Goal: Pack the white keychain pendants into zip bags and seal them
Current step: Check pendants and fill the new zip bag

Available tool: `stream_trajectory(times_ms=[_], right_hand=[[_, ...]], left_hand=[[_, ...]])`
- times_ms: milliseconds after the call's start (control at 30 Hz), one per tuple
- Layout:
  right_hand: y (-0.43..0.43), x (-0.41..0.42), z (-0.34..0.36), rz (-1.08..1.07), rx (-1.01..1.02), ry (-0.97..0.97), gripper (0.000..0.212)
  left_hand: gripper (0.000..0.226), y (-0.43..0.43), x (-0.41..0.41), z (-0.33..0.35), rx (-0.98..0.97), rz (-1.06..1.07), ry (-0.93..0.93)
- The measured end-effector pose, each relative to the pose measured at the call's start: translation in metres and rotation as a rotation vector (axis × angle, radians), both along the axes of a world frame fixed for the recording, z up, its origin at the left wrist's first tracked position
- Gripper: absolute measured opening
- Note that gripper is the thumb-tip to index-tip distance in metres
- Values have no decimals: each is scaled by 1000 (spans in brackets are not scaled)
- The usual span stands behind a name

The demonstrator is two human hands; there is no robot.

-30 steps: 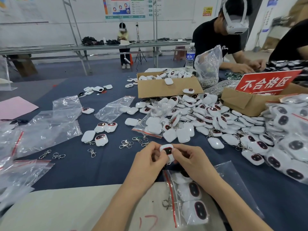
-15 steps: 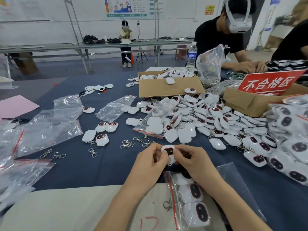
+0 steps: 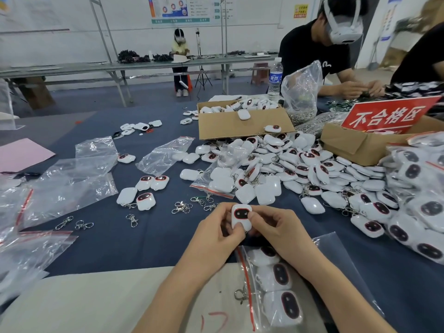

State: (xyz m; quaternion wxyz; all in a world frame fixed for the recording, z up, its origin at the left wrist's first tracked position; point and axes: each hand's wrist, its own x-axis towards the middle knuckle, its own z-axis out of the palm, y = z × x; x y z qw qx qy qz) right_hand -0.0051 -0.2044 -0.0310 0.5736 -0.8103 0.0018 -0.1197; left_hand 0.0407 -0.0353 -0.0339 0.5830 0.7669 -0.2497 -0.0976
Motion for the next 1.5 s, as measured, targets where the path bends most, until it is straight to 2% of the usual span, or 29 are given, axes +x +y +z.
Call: stream_trajectory(times_ms=[500, 767, 1100, 1167, 1267, 1367, 1500], right_hand=[[-1, 1, -1, 16, 11, -16, 27], [-3, 3, -1, 16, 82, -31, 32], [-4, 5, -4, 12, -8, -16, 22], [-3, 5, -3, 19, 18, -26, 23], [-2, 4, -1, 39, 106, -29, 28], [-3, 3, 0, 68, 165, -48, 17], [-4, 0, 0, 153, 264, -52, 14]], left_hand=[[21, 0, 0, 2, -19, -10, -25], [17, -2, 2, 2, -6, 70, -54], [19, -2, 5, 1, 27, 102, -71], [20, -2, 4, 1, 25, 100, -99], [26, -2, 1, 0, 84, 109, -251], [19, -3, -4, 0, 165, 117, -352], [11, -5, -7, 2, 146, 139, -384]])
